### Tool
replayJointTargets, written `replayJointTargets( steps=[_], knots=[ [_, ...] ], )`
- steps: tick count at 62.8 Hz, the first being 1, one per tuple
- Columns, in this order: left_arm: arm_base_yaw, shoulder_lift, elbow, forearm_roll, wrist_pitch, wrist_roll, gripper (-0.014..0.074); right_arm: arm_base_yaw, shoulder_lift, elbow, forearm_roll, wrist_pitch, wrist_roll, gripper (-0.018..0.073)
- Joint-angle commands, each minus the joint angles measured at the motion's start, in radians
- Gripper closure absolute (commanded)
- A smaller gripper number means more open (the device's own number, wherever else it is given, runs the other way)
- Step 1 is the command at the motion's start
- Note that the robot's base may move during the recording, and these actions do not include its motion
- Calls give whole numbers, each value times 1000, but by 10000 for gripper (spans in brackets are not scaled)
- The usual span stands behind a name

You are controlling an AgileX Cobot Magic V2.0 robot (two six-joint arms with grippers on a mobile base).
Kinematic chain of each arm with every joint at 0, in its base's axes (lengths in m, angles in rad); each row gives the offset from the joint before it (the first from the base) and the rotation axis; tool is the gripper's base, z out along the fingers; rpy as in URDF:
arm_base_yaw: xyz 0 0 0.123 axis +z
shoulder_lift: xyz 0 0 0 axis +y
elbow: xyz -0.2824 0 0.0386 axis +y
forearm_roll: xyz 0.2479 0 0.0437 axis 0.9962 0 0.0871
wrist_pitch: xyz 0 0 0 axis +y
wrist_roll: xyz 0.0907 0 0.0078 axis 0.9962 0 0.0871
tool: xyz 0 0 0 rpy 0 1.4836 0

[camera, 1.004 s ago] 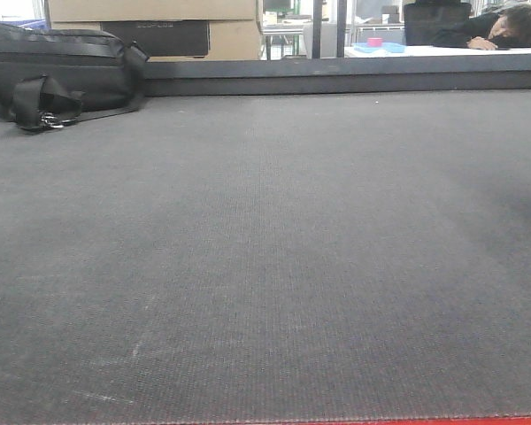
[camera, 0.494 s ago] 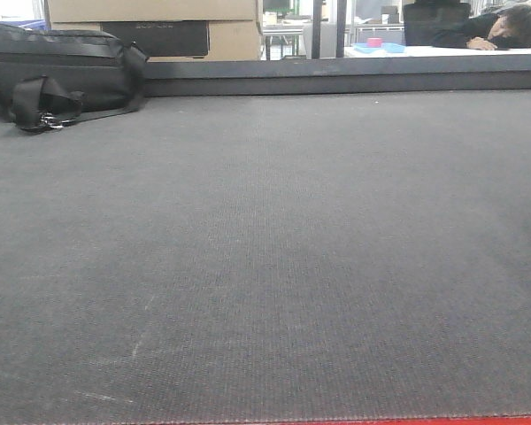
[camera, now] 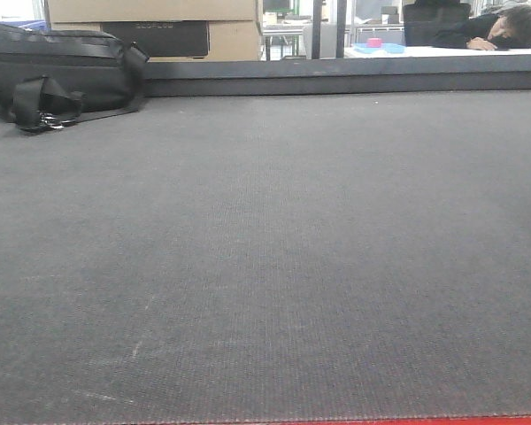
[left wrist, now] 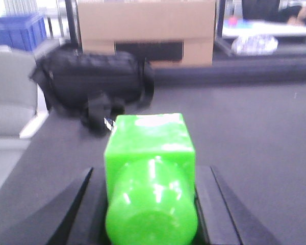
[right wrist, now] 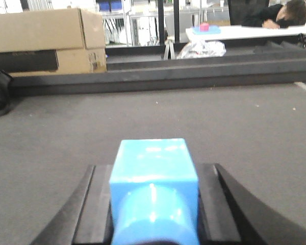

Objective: Grab block from conveyor and place in blue bin

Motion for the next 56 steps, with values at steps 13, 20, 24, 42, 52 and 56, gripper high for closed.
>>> replayJointTargets(
  steps=[13,20,24,42,52,56],
  knots=[
    [-5,-179,-1,-9,175,-8,707,-1,-185,5,-3,147,-9,721],
    [-5,-231,-1,-9,177,-8,707,-1,-240,5,-3,184,-9,721],
    [-5,-247,-1,-16,177,-8,707,-1,-255,3,-3,200,-9,721],
    [-5,-266,-1,-116,179,-8,707,-1,-262,-93,-3,339,-9,721],
    [-5,-266,-1,-116,179,-8,707,-1,-262,-93,-9,352,-9,721],
    [-5,-266,-1,-116,179,-8,707,-1,-262,-93,-9,352,-9,721]
  ],
)
